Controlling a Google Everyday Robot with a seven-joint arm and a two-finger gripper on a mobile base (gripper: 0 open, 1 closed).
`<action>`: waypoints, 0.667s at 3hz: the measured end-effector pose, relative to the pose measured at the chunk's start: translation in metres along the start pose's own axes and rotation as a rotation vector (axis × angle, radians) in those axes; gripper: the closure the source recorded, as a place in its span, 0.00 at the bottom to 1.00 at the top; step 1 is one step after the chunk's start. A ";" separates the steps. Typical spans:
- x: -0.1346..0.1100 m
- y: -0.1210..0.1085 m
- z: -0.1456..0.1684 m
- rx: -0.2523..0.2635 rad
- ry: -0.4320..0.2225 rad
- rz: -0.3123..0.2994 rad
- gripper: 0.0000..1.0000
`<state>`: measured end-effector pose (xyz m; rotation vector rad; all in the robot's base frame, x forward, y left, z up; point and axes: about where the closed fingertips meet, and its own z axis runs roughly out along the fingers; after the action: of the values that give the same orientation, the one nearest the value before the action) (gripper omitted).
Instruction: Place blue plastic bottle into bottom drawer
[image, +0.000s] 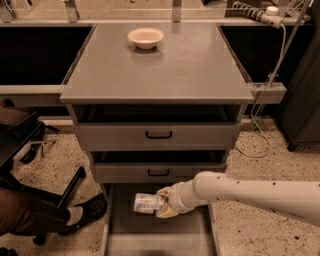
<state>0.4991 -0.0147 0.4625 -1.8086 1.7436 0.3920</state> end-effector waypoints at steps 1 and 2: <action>0.034 -0.007 0.025 0.040 -0.027 0.029 1.00; 0.077 -0.008 0.072 0.079 -0.077 0.086 1.00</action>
Offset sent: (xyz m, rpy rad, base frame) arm 0.0296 -0.0216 -0.2110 0.2042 0.0473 -0.1806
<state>0.5276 -0.0338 0.3624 -1.6464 1.7634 0.4164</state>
